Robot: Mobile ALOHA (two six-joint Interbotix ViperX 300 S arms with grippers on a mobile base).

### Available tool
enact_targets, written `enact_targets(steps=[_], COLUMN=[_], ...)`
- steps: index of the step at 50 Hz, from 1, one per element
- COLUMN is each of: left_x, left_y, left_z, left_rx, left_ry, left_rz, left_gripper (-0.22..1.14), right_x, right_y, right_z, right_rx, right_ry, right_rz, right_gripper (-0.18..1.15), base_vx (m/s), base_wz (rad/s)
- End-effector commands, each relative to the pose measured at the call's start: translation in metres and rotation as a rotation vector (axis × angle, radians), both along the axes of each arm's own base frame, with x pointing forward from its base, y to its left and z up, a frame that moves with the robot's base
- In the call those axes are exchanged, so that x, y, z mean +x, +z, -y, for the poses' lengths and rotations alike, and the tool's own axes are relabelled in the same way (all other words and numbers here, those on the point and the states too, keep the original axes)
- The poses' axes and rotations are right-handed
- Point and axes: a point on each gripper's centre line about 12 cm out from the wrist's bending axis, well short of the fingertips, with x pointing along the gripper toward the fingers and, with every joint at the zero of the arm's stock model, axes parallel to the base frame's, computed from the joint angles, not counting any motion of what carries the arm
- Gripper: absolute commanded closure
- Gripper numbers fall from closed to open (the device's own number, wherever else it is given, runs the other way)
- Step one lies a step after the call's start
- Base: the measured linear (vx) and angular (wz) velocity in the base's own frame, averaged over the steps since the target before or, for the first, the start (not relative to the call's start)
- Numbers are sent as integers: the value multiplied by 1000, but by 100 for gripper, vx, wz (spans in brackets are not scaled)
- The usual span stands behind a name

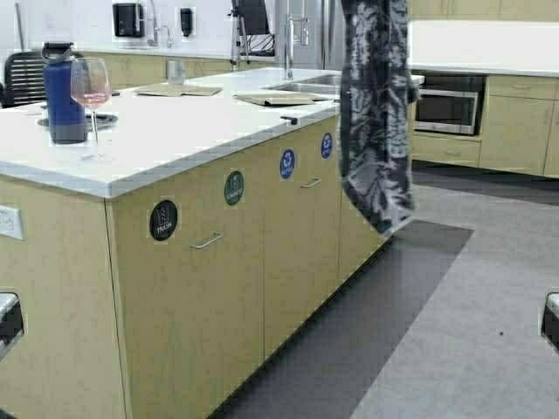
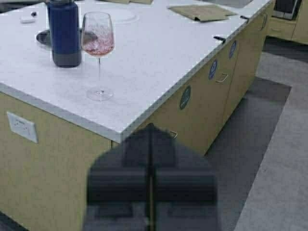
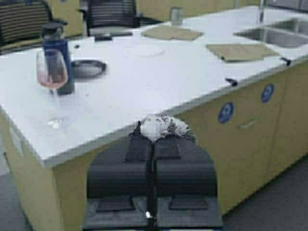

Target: Get the cloth and wipe up the spill under the wine glass

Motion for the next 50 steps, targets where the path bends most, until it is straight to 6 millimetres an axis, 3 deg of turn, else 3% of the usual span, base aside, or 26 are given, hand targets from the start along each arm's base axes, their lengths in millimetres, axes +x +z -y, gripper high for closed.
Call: enact_targets(steps=[1,10,24,39,50], left_x=[14,23,29,44,49], left_y=[0,-14,-16,-47,-51], left_z=[1,1,1,0,0], left_rx=[15,32,67,48,45], left_ry=[-7,-13,-14,-4,-5], left_rz=[-4,-63,-57,-168,-160], left_gripper=[89,89,89,89,89], right_x=[-2,-2,-5,-7,-7], right_y=[14,15,16,15,15], right_z=[2,2,-2,-2,-2], right_rx=[22,22,23,25,24], right_ry=[-4,-4,9,12,13], right_rz=[44,49,50,51,53], right_gripper=[90,90,90,90,90], base_vx=[17,21,22,19,16], base_wz=[0,-3,-4,7,20])
